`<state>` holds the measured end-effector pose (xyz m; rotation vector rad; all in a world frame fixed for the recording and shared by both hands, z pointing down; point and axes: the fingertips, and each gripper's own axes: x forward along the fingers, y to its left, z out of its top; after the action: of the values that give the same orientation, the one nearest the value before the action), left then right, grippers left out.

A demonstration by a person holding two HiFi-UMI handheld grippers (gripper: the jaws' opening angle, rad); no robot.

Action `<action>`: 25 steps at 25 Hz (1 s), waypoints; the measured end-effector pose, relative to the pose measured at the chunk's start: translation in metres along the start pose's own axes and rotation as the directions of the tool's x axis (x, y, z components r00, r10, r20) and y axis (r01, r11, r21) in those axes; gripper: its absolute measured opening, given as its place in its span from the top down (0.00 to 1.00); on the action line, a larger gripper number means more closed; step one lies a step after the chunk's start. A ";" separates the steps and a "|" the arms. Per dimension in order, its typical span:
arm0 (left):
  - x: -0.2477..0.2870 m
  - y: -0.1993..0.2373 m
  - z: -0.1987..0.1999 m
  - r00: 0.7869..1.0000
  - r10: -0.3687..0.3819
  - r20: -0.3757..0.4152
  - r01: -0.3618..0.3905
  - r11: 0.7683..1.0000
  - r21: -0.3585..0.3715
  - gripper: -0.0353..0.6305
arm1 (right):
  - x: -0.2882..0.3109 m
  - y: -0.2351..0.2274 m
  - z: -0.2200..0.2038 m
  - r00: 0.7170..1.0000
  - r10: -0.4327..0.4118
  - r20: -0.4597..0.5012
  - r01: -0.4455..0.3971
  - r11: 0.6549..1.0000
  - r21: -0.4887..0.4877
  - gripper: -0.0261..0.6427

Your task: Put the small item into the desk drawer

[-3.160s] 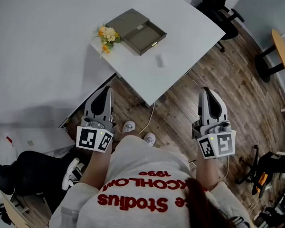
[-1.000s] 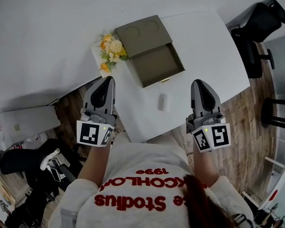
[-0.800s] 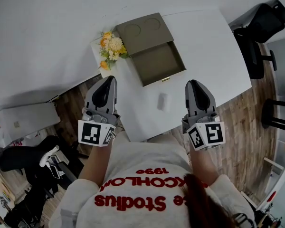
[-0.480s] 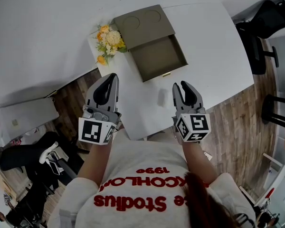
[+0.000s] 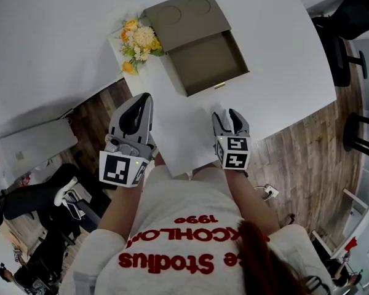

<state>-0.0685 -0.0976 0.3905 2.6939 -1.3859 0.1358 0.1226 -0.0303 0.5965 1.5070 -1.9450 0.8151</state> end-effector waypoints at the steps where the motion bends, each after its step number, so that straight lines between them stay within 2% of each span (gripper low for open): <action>1: 0.000 0.000 -0.002 1.000 -0.001 -0.005 0.001 1.000 -0.001 0.94 | 0.002 0.000 -0.005 1.000 0.001 -0.014 -0.001 1.000 0.004 0.63; 4: -0.002 -0.002 -0.004 1.000 -0.003 -0.013 0.003 1.000 0.000 0.94 | 0.006 0.002 -0.016 0.999 0.004 -0.042 -0.003 1.000 0.013 0.64; 7: -0.002 -0.001 -0.004 1.000 -0.002 -0.014 0.002 1.000 0.001 0.94 | 0.007 0.001 -0.019 0.999 0.004 -0.044 -0.003 1.000 0.018 0.73; 12: -0.003 0.000 0.003 1.000 0.003 0.007 -0.003 1.000 0.007 0.94 | 0.003 0.002 -0.004 0.999 0.036 0.007 -0.036 0.998 0.043 0.77; 18: -0.006 0.004 0.015 0.999 0.025 0.038 -0.025 1.000 0.018 0.94 | -0.016 0.000 0.051 0.981 0.057 0.187 -0.070 0.996 0.060 0.77; 22: -0.008 0.003 0.026 0.997 0.038 0.064 -0.040 0.999 0.028 0.94 | -0.036 -0.004 0.099 0.945 0.060 0.321 -0.075 0.997 0.033 0.77; 25: -0.007 0.001 0.038 0.995 0.042 0.091 -0.046 0.998 0.044 0.94 | -0.055 -0.008 0.135 0.907 0.060 0.418 -0.081 0.996 0.035 0.77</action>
<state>-0.0728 -0.0976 0.3525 2.7400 -1.4853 0.0506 0.1353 -0.0962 0.4666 1.7636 -2.3109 0.6094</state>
